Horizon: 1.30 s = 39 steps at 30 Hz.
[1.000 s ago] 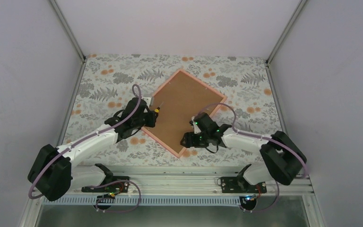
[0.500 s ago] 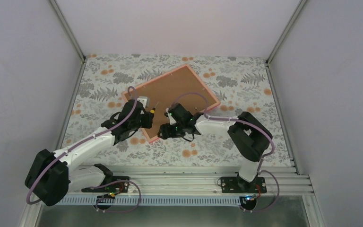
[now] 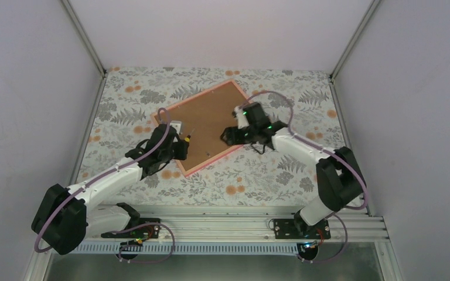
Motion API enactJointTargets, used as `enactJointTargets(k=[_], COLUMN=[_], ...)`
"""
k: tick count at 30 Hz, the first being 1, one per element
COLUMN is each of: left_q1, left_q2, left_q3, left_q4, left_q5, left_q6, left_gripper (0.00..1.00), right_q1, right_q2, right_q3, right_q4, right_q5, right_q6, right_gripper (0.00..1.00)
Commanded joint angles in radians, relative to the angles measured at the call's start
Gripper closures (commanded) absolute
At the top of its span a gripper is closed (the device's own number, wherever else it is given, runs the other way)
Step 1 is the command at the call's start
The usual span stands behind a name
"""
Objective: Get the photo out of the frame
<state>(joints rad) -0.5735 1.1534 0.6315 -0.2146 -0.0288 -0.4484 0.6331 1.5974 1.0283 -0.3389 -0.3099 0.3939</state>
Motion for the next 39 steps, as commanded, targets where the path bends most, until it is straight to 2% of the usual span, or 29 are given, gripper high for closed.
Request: enactJointTargets(k=[1,7,14,25,39], left_q1=[0.005,0.004,0.003,0.004,0.000], left_q2=[0.013,0.038,0.069,0.120,0.128], left_q3=[0.012,0.022,0.032,0.059,0.065], left_q4=[0.024,0.038,0.055,0.062,0.075], left_q5=[0.015,0.053,0.081,0.109,0.167], left_q6=[0.025,0.030,0.040,0.054,0.052], left_gripper=[0.98,0.98,0.98,0.98,0.97], right_q1=[-0.162,-0.361,-0.476,-0.501,-0.462], right_q2=[-0.012,0.122,0.284,0.460,0.344], right_q3=[0.027,0.123,0.249,0.337,0.125], right_q4=[-0.015,0.016,0.048,0.038,0.067], right_q5=[0.010,-0.033,-0.054,-0.084,-0.209], right_q6=[-0.133,-0.195,-0.231,-0.269,-0.249], right_gripper=[0.28,0.29,0.29,0.30,0.34])
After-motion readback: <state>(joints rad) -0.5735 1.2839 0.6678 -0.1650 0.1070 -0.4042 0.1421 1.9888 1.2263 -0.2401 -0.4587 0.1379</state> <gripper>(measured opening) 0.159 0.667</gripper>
